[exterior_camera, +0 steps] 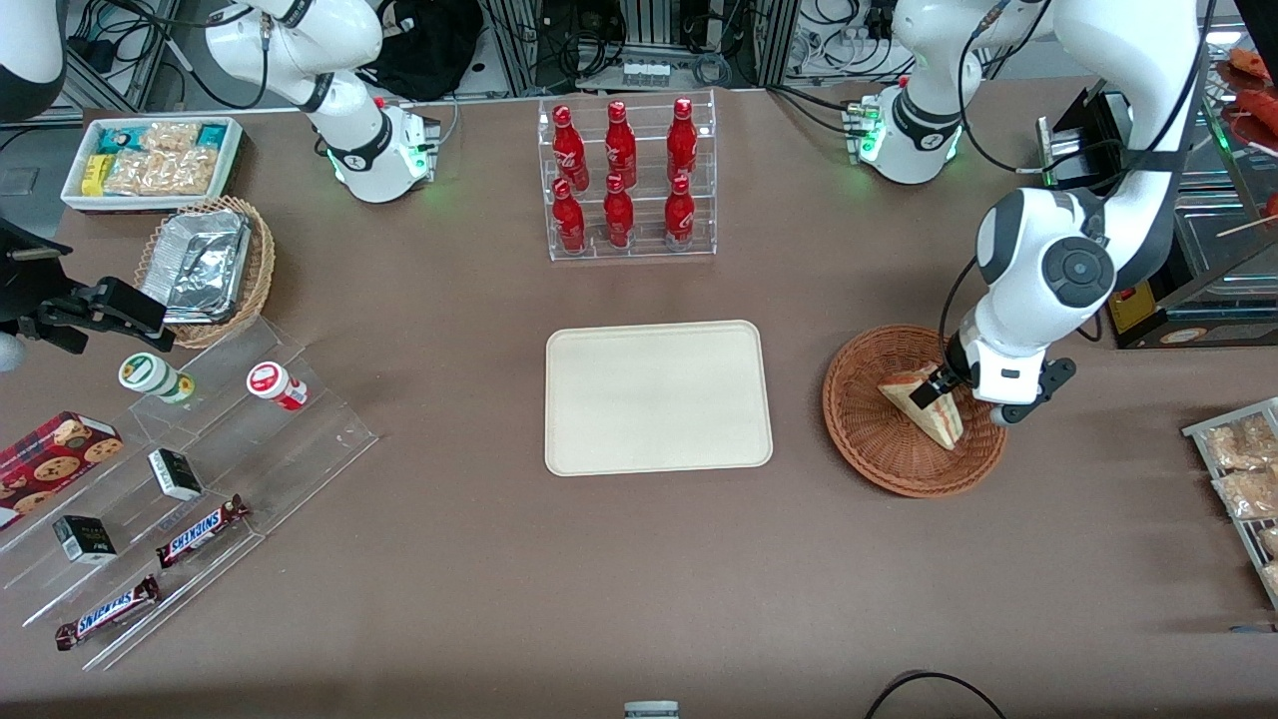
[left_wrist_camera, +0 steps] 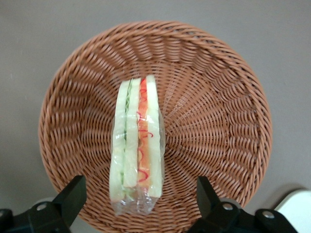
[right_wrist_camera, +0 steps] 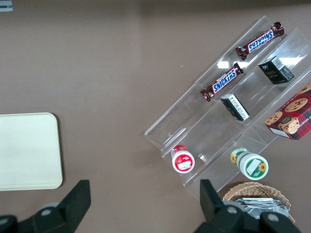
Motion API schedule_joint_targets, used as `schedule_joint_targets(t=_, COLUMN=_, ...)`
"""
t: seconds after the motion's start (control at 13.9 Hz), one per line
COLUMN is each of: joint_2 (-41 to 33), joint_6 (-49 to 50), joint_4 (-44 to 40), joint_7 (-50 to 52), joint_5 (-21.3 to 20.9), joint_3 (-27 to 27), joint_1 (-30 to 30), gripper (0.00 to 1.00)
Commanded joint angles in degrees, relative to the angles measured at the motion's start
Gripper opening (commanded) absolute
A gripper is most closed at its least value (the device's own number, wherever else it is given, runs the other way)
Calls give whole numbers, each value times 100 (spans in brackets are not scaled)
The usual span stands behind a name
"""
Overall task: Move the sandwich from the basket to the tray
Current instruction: 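Lower the left gripper over the wrapped sandwich and close on it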
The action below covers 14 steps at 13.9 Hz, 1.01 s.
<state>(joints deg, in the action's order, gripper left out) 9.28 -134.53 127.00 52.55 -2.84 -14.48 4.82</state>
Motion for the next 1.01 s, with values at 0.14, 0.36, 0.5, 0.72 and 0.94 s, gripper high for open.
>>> schedule_joint_targets(t=0.14, joint_2=161, joint_6=-65, joint_4=18, joint_7=554, joint_5=11, joint_3=7, joint_1=1, gripper=100)
schedule_joint_targets(t=0.36, joint_2=328, joint_6=-83, joint_4=9, joint_7=870, joint_5=11, joint_3=7, joint_1=10, gripper=100)
schedule_joint_targets(t=0.5, joint_2=425, joint_6=-91, joint_4=18, joint_7=897, joint_5=20, joint_3=7, joint_1=10, gripper=100)
schedule_joint_targets(t=0.72, joint_2=530, joint_6=-109, joint_4=0, joint_7=1011, joint_5=20, joint_3=16, joint_1=10, gripper=71)
schedule_joint_targets(t=0.94, joint_2=496, joint_6=-83, joint_4=-26, joint_7=994, joint_5=-24, joint_3=16, joint_1=10, gripper=9)
